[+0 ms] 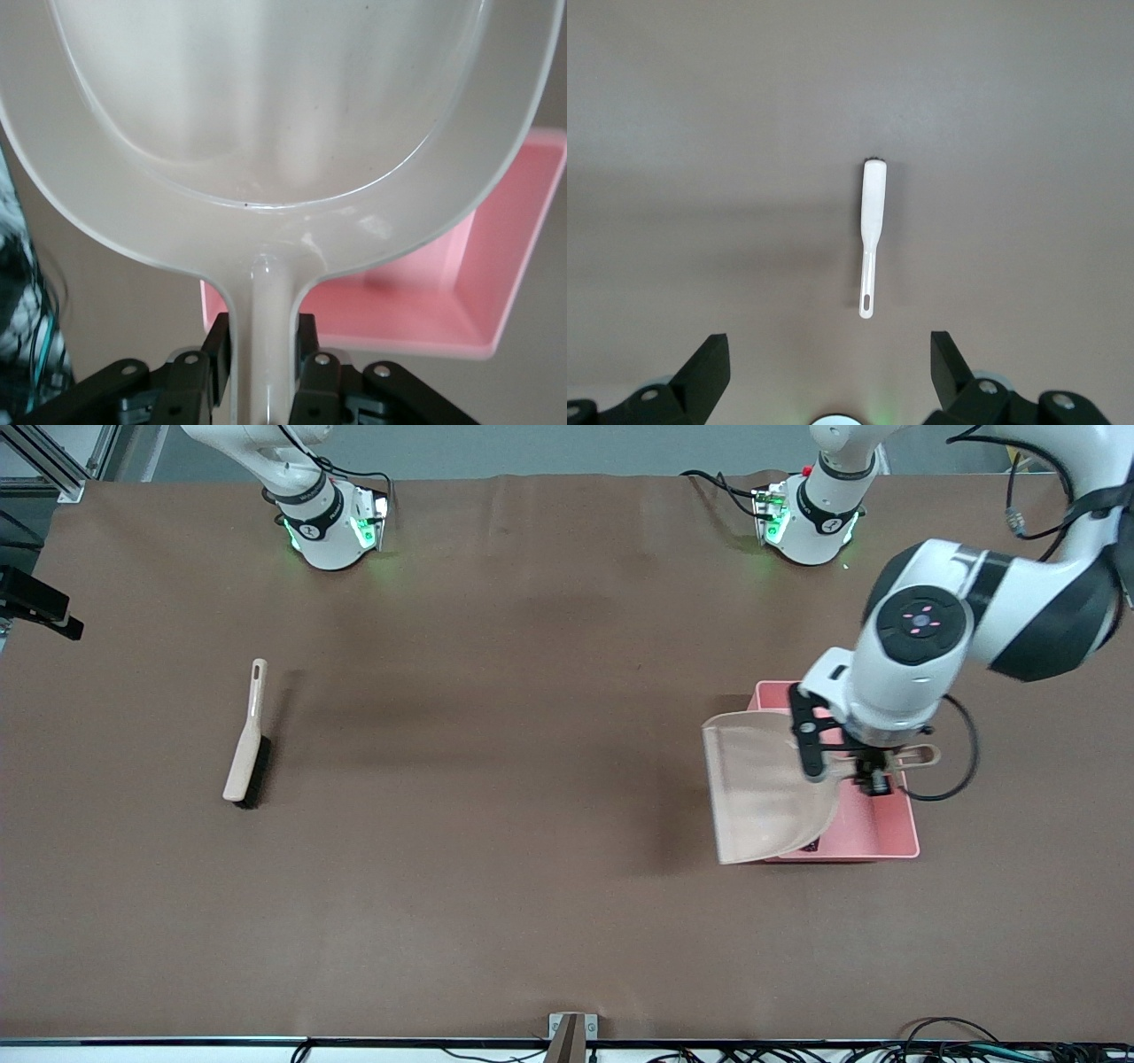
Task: Clean e-waste and dump in bin
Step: 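Tilt the dustpan over the pink bin with the left gripper, then lower the dustpan back onto the table with the left gripper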
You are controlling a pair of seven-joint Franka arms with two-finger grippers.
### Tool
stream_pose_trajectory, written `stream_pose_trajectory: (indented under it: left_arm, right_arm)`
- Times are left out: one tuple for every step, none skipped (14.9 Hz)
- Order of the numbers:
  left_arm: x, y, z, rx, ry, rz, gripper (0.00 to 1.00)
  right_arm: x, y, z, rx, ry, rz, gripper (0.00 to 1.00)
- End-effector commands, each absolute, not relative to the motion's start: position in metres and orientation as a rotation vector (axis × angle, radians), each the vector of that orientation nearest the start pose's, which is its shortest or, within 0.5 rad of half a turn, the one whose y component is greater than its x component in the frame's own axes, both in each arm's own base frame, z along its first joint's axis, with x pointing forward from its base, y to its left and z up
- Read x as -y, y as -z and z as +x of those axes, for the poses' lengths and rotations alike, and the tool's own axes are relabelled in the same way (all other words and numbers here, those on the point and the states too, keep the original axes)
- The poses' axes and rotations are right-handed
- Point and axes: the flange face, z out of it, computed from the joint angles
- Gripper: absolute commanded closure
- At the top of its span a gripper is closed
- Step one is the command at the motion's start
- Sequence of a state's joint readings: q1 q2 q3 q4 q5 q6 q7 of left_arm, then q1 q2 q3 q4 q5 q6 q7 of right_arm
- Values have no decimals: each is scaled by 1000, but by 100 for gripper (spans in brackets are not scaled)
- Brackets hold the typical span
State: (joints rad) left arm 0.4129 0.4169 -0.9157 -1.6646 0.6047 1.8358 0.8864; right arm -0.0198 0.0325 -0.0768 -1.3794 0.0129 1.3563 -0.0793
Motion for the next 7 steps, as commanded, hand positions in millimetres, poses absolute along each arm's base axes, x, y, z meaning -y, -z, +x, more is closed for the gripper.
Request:
stream_pose_trajectory:
  left_arm:
    - [249, -416, 604, -2041, -83, -2146, 97]
    - [266, -402, 602, -2065, -61, -2156, 97]
    - [278, -390, 601, -2085, -36, -2170, 97]
    - [291, -377, 599, -2110, -19, -2170, 97]
    - [300, -364, 598, -2130, -21, -2156, 97]
    - [306, -352, 596, -2144, -35, -2145, 97]
    - [312, -341, 593, -2167, -50, -2140, 97]
  right_arm:
    - [65, -676, 534, -73, -105, -3130, 0]
    - [65, -675, 535, -70, -104, -3128, 0]
    - [66, -674, 535, -73, -102, -3130, 0]
    - [65, -674, 536, -69, -100, -3132, 0]
    - [64, -674, 536, -66, -98, -3132, 0]
    - [61, -675, 536, -58, -91, -3136, 0]
    - [58, -676, 538, -48, -77, -3138, 0]
